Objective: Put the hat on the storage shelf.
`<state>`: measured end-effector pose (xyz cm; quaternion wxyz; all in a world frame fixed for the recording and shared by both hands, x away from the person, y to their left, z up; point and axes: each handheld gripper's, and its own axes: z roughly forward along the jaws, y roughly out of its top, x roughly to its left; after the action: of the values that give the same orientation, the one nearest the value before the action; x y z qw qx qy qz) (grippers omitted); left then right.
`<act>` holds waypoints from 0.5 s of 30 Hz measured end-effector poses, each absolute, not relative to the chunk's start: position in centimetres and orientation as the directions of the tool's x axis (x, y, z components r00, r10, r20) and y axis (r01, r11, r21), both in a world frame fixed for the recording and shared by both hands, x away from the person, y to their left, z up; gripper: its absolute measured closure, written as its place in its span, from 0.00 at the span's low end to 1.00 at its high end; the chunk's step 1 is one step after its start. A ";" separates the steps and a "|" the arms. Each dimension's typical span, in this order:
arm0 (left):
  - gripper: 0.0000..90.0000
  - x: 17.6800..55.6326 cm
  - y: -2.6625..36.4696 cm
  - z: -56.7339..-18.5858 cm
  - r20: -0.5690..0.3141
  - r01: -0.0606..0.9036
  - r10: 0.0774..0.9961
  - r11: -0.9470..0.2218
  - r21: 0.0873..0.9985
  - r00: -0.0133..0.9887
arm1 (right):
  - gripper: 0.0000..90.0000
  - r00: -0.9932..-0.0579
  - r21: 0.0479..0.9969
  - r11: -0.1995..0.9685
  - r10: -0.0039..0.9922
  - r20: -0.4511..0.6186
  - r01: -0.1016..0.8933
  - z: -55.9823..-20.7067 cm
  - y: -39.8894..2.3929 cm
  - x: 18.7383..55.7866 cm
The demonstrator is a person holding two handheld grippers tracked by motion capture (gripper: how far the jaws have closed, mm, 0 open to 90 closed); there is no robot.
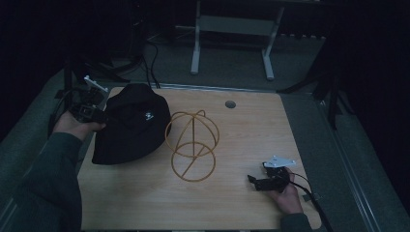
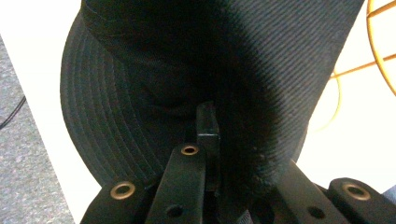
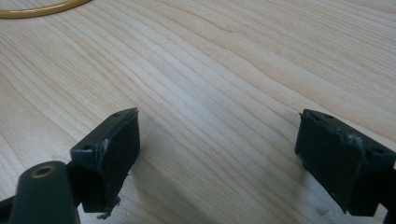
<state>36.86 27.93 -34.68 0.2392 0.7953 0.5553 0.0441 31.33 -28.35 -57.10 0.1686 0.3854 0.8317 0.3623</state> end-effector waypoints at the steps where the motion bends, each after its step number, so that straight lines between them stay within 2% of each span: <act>1: 0.98 36.9 27.9 -34.7 -0.196 0.862 0.904 -0.269 0.429 0.379 | 0.15 -0.646 0.733 0.440 0.763 -0.001 0.519 -57.1 -28.3 31.3; 15: 0.98 36.6 28.0 -33.0 -0.206 0.845 0.896 -0.263 0.466 0.392 | 0.15 -0.646 0.733 0.440 0.763 -0.001 0.519 -57.1 -28.3 31.3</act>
<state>36.58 27.99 -33.03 0.2595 0.7930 0.5490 0.0498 31.33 -28.34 -57.10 0.1685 0.3854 0.8317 0.3625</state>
